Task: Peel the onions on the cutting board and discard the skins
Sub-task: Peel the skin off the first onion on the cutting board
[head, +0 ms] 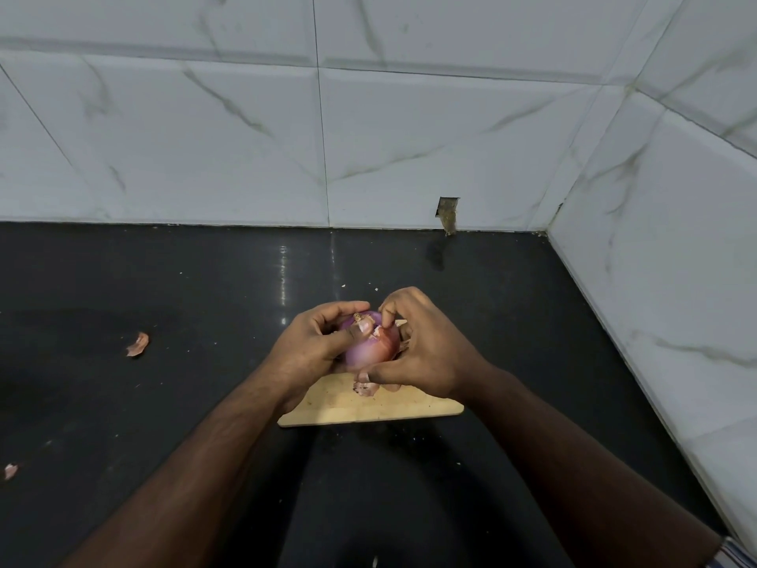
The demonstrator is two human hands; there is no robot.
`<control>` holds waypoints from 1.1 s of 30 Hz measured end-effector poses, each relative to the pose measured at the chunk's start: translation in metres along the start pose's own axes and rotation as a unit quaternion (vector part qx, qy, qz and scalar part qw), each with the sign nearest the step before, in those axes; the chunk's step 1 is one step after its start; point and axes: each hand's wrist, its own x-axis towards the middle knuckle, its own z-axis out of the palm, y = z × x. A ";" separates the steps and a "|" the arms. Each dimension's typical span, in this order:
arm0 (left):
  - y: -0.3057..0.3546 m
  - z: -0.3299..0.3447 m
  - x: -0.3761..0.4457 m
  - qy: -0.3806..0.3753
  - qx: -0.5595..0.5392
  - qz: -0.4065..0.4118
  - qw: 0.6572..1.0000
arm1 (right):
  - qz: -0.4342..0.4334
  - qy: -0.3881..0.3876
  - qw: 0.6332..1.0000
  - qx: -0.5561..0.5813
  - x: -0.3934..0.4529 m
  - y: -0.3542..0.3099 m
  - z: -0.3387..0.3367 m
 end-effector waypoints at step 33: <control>-0.015 -0.003 0.000 0.046 0.020 0.029 0.998 | -0.040 0.017 0.994 -0.101 -0.006 -0.001 -0.009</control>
